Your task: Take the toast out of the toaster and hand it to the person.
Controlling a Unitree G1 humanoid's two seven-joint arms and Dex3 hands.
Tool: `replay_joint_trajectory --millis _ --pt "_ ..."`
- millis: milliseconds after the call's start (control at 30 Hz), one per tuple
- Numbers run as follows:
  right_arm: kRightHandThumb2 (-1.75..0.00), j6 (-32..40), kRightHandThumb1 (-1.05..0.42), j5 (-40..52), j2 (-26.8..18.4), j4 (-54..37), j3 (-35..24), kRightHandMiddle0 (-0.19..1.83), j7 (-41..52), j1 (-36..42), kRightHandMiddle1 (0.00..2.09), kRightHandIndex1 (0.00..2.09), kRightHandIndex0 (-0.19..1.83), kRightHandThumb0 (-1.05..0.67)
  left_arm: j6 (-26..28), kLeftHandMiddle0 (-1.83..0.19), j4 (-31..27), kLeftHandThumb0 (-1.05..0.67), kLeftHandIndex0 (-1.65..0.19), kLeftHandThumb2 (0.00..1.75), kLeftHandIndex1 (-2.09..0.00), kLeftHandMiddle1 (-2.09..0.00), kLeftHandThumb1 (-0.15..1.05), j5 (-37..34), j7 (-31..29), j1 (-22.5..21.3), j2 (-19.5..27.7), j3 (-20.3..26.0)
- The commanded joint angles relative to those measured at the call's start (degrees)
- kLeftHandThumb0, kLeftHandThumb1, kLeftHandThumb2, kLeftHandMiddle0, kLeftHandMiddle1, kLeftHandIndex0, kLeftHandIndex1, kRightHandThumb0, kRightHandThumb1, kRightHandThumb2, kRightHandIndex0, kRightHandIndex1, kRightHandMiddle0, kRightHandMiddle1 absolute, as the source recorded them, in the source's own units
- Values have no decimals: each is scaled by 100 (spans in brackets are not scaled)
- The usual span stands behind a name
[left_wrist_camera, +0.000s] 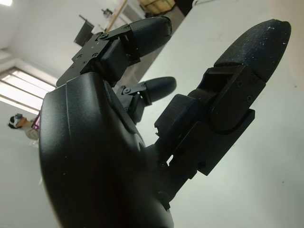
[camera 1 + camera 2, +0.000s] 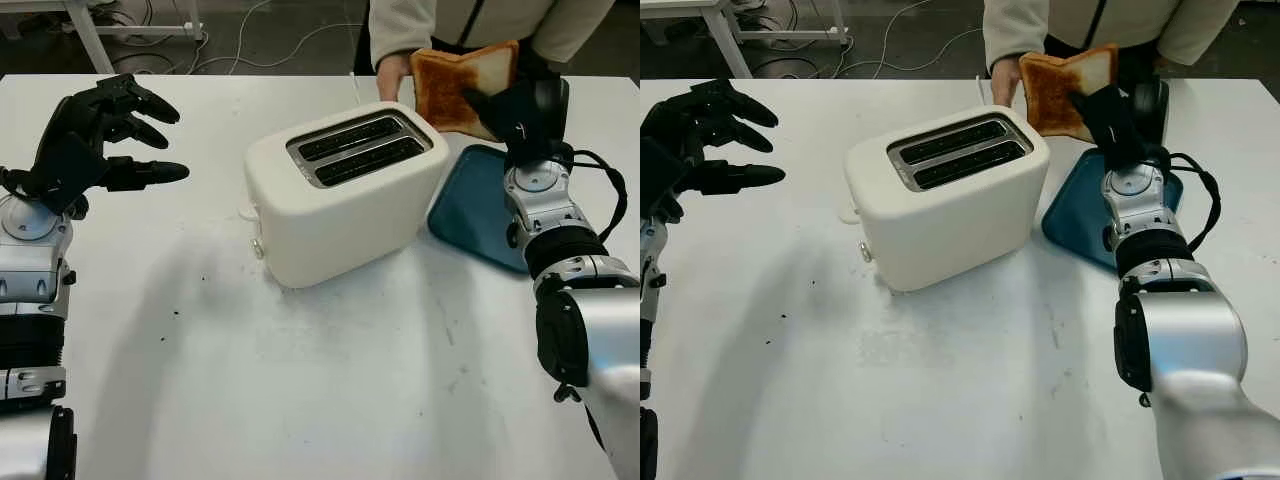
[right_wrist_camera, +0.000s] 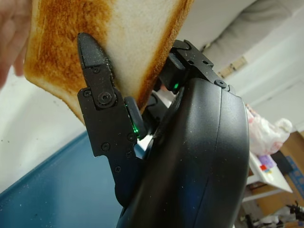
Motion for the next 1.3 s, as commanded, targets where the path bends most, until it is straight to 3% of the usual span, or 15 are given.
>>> replay_joint_trajectory --millis 0,1267 --pt "-14 -15 -92 -83 -59 -54 68 78 -37 -4 174 175 97 -17 6 -50 -33 -105 -56 0 -112 -130 55 18 7 19 -16 -20" --pt "-12 43 -92 -40 -54 -44 82 78 148 -10 165 175 92 -18 -110 -50 42 -105 -56 0 -113 -131 55 35 21 22 -16 -19"
